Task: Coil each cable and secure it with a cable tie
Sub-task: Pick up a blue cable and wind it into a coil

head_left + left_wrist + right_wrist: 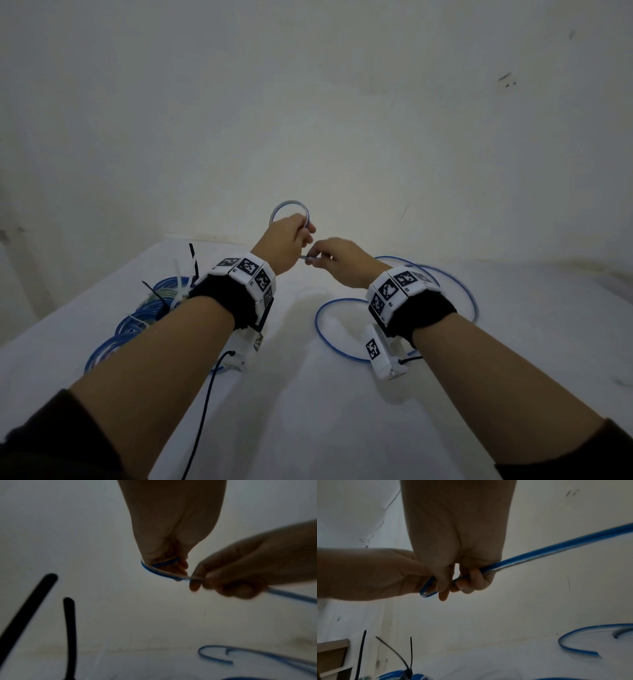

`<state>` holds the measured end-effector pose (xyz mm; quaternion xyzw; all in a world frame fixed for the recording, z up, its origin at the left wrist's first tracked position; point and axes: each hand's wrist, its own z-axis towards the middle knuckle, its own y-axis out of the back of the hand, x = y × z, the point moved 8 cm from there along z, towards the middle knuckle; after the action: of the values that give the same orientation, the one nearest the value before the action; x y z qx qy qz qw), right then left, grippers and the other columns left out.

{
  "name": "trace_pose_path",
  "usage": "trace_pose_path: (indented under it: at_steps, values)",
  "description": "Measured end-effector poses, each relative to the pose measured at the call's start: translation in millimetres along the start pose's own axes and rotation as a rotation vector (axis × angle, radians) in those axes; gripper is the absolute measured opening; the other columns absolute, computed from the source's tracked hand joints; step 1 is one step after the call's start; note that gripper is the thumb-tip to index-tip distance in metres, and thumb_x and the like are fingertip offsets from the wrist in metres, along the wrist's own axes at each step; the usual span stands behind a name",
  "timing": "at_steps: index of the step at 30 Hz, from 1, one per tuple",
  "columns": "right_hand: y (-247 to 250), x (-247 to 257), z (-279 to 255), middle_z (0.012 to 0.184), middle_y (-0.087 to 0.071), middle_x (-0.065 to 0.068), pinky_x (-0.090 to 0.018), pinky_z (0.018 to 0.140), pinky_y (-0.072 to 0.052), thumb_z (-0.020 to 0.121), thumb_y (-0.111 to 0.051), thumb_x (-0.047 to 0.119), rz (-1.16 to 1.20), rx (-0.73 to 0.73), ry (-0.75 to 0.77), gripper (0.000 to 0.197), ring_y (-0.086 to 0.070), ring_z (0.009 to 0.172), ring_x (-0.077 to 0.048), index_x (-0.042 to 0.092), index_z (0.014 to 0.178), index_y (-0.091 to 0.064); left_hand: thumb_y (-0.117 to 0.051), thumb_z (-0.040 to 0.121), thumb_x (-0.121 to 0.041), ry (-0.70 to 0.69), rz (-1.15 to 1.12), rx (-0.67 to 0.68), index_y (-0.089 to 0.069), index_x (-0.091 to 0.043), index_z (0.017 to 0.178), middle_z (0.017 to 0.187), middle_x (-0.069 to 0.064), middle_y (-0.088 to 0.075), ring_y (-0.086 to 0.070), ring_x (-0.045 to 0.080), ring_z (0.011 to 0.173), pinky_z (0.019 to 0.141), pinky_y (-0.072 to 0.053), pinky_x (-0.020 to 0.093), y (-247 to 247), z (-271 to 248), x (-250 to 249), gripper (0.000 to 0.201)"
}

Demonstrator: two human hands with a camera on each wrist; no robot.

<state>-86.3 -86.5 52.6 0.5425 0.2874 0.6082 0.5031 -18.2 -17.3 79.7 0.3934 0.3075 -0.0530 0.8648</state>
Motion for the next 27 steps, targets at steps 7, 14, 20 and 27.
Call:
trace_pose_path:
  at_steps: [7,14,20,27]
  values:
    - [47,-2,-9,0.077,-0.060,0.008,-0.032,0.081,-0.031,0.089,-0.059,0.035,-0.139,-0.346,0.073,0.017,-0.049,0.077,-0.012,0.018,0.091,-0.059,-0.033,0.099,-0.013,0.107,0.100,0.176,-0.062,-0.002,0.096,0.091,0.004,-0.063,-0.054,0.021,0.081,0.082,-0.045,0.037,-11,-5,9,0.031]
    - [55,-10,-14,0.098,-0.057,-0.001,-0.040,0.087,-0.033,0.097,-0.045,0.025,-0.195,-0.429,0.074,0.016,-0.052,0.092,-0.020,0.017,0.099,-0.059,-0.041,0.098,-0.035,0.123,-0.027,0.075,-0.065,-0.007,0.083,0.069,-0.003,-0.053,-0.048,0.012,0.065,0.062,-0.036,0.024,-1,-7,1,0.040]
    - [55,-13,-15,0.069,-0.049,0.010,-0.040,0.088,-0.031,0.097,-0.045,0.034,-0.133,-0.451,0.051,0.024,-0.046,0.083,-0.020,0.015,0.092,-0.058,-0.045,0.096,-0.034,0.124,0.011,-0.070,-0.057,-0.001,0.083,0.066,-0.002,-0.053,-0.046,0.016,0.060,0.058,-0.036,0.027,15,-9,6,0.038]
    - [44,-23,-4,0.082,-0.054,0.007,-0.035,0.083,-0.026,0.099,-0.041,0.034,0.002,-0.405,-0.042,0.031,-0.044,0.093,-0.021,0.016,0.084,-0.062,-0.051,0.095,-0.028,0.245,-0.368,-0.051,-0.065,-0.002,0.083,0.054,0.001,-0.045,-0.036,0.014,0.047,0.048,-0.031,0.022,17,-11,16,0.032]
